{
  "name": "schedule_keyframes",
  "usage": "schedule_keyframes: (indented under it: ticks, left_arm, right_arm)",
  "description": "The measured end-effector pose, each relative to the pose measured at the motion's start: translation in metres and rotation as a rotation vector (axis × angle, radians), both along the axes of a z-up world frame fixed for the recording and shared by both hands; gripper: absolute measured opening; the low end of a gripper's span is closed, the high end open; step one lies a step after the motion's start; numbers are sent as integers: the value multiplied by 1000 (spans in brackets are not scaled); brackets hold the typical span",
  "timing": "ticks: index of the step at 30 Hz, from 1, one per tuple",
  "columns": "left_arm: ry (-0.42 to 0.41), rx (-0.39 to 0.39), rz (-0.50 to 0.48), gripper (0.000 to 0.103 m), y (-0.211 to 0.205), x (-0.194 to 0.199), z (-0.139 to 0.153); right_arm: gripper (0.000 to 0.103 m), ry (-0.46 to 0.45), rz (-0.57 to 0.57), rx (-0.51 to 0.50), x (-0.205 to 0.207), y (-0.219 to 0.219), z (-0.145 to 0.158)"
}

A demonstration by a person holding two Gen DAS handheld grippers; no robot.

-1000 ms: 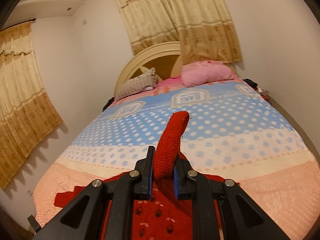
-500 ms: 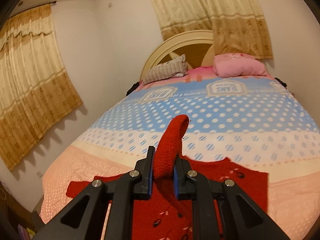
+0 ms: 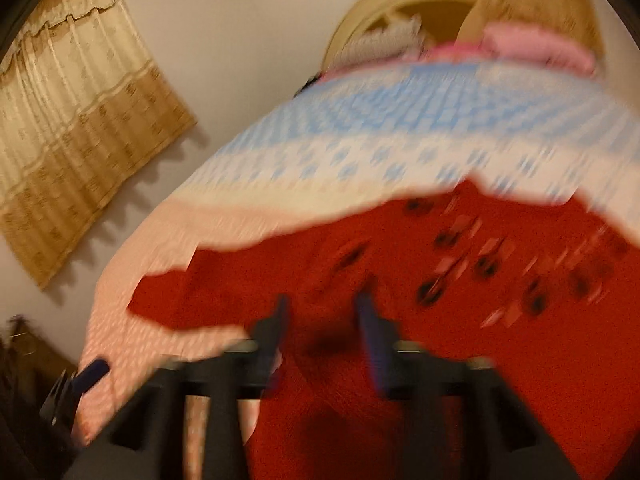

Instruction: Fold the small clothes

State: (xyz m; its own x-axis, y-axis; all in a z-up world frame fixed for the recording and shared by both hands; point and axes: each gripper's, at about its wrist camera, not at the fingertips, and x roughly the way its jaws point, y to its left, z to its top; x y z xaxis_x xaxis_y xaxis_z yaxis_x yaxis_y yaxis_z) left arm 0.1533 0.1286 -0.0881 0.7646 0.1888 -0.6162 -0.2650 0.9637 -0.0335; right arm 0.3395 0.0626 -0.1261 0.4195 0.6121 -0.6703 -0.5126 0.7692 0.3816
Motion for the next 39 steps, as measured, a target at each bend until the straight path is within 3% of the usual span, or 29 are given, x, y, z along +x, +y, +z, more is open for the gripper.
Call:
schedule_keyframes:
  ticks: [3, 8, 12, 14, 15, 17, 19, 21, 24, 27, 28, 33, 39]
  left_arm:
    - [-5, -13, -20, 103, -1, 0, -3]
    - [-23, -41, -104, 103, -19, 0, -2]
    - [-27, 7, -179, 98, -42, 15, -2]
    - [-8, 28, -206, 86, -50, 30, -3]
    - [17, 14, -226, 84, -53, 41, -6]
    - [39, -10, -243, 71, -55, 53, -10]
    - [65, -16, -246, 69, -60, 68, -19]
    - [101, -23, -243, 62, -62, 80, -29]
    - [157, -93, -234, 43, -60, 90, -45]
    - [153, -107, -231, 25, -62, 87, -48]
    - [143, -108, -244, 8, -62, 86, -46]
    - [88, -111, -253, 8, -55, 74, -35]
    - [102, -77, -207, 7, -49, 68, -40]
  right_arm:
    - [76, -16, 38, -27, -18, -16, -4]
    - [76, -82, -22, -94, -40, -83, 6]
    - [76, -123, -178, -153, -47, -157, 18]
    - [76, -125, -290, -146, -50, -199, 23]
    - [76, -120, -343, -141, -50, -215, 23]
    - [76, -103, -457, -126, -51, -250, 22]
    - [76, -70, -531, -126, -54, -276, 14]
    - [76, -48, -544, -125, -58, -287, 3]
    - [76, -26, -544, -111, -65, -295, -13]
    - [76, -12, -544, -102, -72, -297, -28]
    - [76, -8, -545, -103, -72, -295, -33]
    - [76, -23, -557, -81, -74, -296, -37]
    - [76, -20, -557, -62, -77, -299, -39]
